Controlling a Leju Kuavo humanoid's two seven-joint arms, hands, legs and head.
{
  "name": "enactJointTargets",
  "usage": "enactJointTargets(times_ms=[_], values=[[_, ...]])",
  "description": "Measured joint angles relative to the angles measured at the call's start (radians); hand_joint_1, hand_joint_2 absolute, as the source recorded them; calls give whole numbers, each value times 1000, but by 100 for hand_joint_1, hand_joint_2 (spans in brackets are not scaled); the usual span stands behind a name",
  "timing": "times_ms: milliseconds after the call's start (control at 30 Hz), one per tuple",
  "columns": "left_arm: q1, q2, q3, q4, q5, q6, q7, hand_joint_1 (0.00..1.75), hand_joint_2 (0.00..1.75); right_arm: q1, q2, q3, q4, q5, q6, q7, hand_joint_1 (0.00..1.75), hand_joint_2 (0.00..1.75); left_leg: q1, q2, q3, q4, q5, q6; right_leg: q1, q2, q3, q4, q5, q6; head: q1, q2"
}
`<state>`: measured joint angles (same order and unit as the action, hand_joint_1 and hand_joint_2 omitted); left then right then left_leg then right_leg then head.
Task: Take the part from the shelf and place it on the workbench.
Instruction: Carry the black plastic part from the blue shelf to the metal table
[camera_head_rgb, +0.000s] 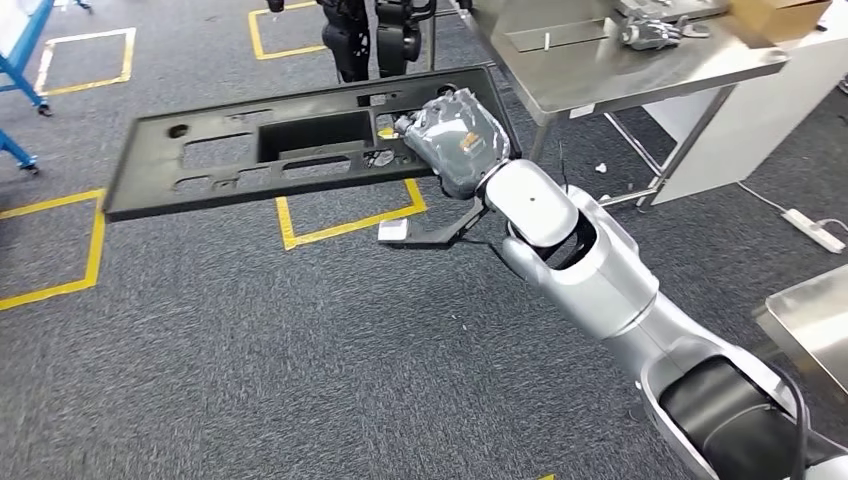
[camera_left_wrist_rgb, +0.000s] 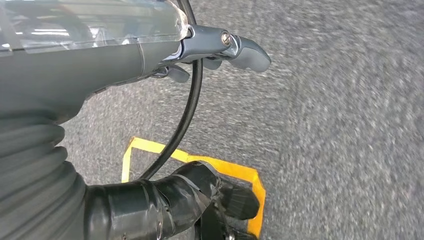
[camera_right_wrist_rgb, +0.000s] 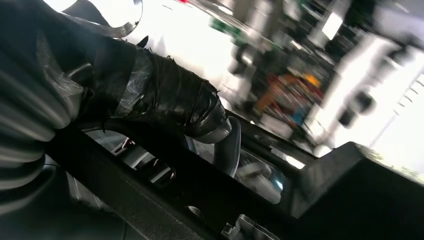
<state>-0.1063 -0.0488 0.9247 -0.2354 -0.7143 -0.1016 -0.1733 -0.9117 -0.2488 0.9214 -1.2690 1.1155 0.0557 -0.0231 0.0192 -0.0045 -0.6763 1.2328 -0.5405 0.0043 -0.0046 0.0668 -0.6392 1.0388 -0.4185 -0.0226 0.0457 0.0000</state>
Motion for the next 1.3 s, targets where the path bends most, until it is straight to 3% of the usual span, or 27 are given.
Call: enactJointTargets(times_ms=[67, 133, 200, 233, 300, 367, 433, 467, 500, 567, 633, 733, 800, 867, 900, 933, 967, 1000, 1033, 1100, 1167, 1200, 1267, 1300], values=[[-4, 0, 0, 0, 0, 0, 2, 0, 175, -40, 11, -2, 69, 8, 14, 12, 175, 175, 1, -40, 58, -131, 56, 6, -1, 21, -4, 6, 0, 3, 0, 0], [-6, 0, 0, 0, 1, 0, 6, 0, 175, -80, 28, -4, 145, 19, 19, 20, 175, 175, -2, -64, 83, -189, 70, 9, -5, 43, -13, 8, 5, 13, 0, 0], [-9, 0, 0, -1, 3, 1, 10, 0, 175, -111, 42, -6, 221, 30, 19, 26, 175, 175, -4, -47, 85, -198, 76, 14, -8, 62, -19, 4, 13, 27, 0, 0], [-11, 0, 0, -1, 4, 2, 12, 0, 175, -125, 47, -7, 256, 35, 19, 30, 175, 175, -3, -37, 87, -204, 82, 20, -7, 53, -23, 7, 10, 32, 0, 0], [-12, -1, 0, -2, 8, 2, 15, 0, 175, -153, 59, -12, 320, 39, 19, 41, 175, 175, -1, -16, 89, -217, 92, 31, -2, 1, -50, 62, -29, 38, 2, 0], [-8, -1, 1, -2, 12, 2, 16, 0, 175, -178, 76, -18, 375, 42, 20, 51, 175, 175, -6, 5, 88, -218, 93, 36, -1, -49, -106, 190, -96, 42, 3, 0], [-5, -2, 4, -2, 12, 2, 17, 0, 175, -193, 87, -22, 417, 45, 21, 55, 175, 175, -7, 25, 87, -216, 91, 38, -3, -61, -145, 283, -124, 45, 3, 0], [-5, -2, 4, -2, 13, 2, 17, 0, 175, -199, 91, -23, 434, 46, 22, 55, 175, 175, -7, 35, 88, -215, 89, 38, -3, -64, -139, 275, -110, 45, 3, 0], [-6, -2, 5, -2, 13, 2, 17, 0, 175, -205, 94, -23, 447, 47, 23, 55, 175, 175, -8, 43, 89, -214, 87, 37, -3, -69, -111, 226, -81, 44, 3, 0], [-6, -4, 5, -2, 13, 2, 17, 0, 175, -220, 99, -25, 468, 48, 24, 56, 175, 175, -10, 59, 92, -211, 81, 33, 5, -98, -33, 80, -25, 35, 3, 0], [-5, -5, 6, -2, 14, 2, 18, 0, 175, -235, 108, -29, 487, 50, 25, 64, 175, 175, -15, 75, 93, -209, 77, 27, 17, -118, 4, 2, -8, 24, 3, 0], [-8, -7, 6, -2, 17, 2, 18, 0, 175, -247, 117, -40, 516, 57, 30, 81, 175, 175, -16, 91, 97, -207, 69, 16, 17, -98, 7, -8, -6, 13, 3, 0], [-11, -8, 7, -2, 19, 3, 18, 0, 175, -254, 122, -45, 533, 62, 33, 89, 175, 175, -12, 60, 83, -170, 40, 7, 10, -84, 13, -17, -2, 2, 3, 0], [-9, -8, 7, -2, 19, 4, 18, 0, 175, -260, 131, -48, 550, 65, 35, 95, 175, 175, -8, 21, 30, -53, -19, 1, 7, -68, 15, -19, 0, -6, 3, 0], [-8, -7, 7, -2, 19, 5, 19, 0, 175, -262, 134, -50, 558, 66, 35, 98, 175, 175, -7, 14, -4, 17, -46, -1, 7, -58, 15, -18, 0, -9, 3, 0], [-6, -7, 7, -2, 18, 6, 19, 0, 175, -262, 138, -50, 564, 66, 35, 101, 175, 175, -7, 13, -33, 72, -60, -3, 7, -47, 15, -16, -1, -9, 3, 0], [-6, -7, 7, -2, 18, 6, 20, 0, 175, -262, 140, -51, 571, 66, 35, 102, 175, 175, -6, 12, -47, 91, -53, -4, 6, -35, 15, -14, -1, -9, 3, 0], [-7, -6, 7, -2, 18, 6, 20, 0, 175, -262, 141, -52, 576, 66, 36, 104, 175, 175, -5, 11, -42, 70, -27, -4, 6, -24, 16, -12, -3, -8, 3, 0], [-8, -6, 7, -2, 18, 6, 20, 0, 175, -262, 143, -53, 582, 66, 36, 104, 175, 175, -4, 7, -21, 14, 12, -4, 4, -13, 16, -8, -5, -6, 3, 0], [-8, -6, 7, -4, 18, 6, 20, 0, 175, -264, 145, -58, 591, 67, 36, 107, 175, 175, 2, -29, 32, -116, 75, -5, 2, 7, 11, 4, -11, 2, 3, 0], [-9, -6, 7, -5, 17, 7, 21, 0, 175, -267, 146, -65, 600, 71, 35, 110, 175, 175, 4, -61, 56, -174, 87, -3, -1, 26, -3, 13, -11, 14, 4, 0], [-9, -6, 7, -5, 16, 7, 22, 0, 175, -268, 145, -69, 605, 74, 35, 113, 175, 175, 2, -63, 57, -177, 86, -1, -3, 35, -9, 14, -9, 20, 4, 0], [-11, -6, 8, -7, 14, 8, 24, 0, 175, -267, 139, -79, 617, 77, 36, 118, 175, 175, 2, -45, 59, -188, 90, 12, -4, 41, -14, 13, -7, 33, 4, 0], [-13, -6, 8, -8, 13, 8, 24, 0, 175, -268, 136, -84, 623, 78, 36, 121, 175, 175, 2, -35, 62, -194, 94, 19, -3, 25, -20, 26, -18, 37, 6, 0]])
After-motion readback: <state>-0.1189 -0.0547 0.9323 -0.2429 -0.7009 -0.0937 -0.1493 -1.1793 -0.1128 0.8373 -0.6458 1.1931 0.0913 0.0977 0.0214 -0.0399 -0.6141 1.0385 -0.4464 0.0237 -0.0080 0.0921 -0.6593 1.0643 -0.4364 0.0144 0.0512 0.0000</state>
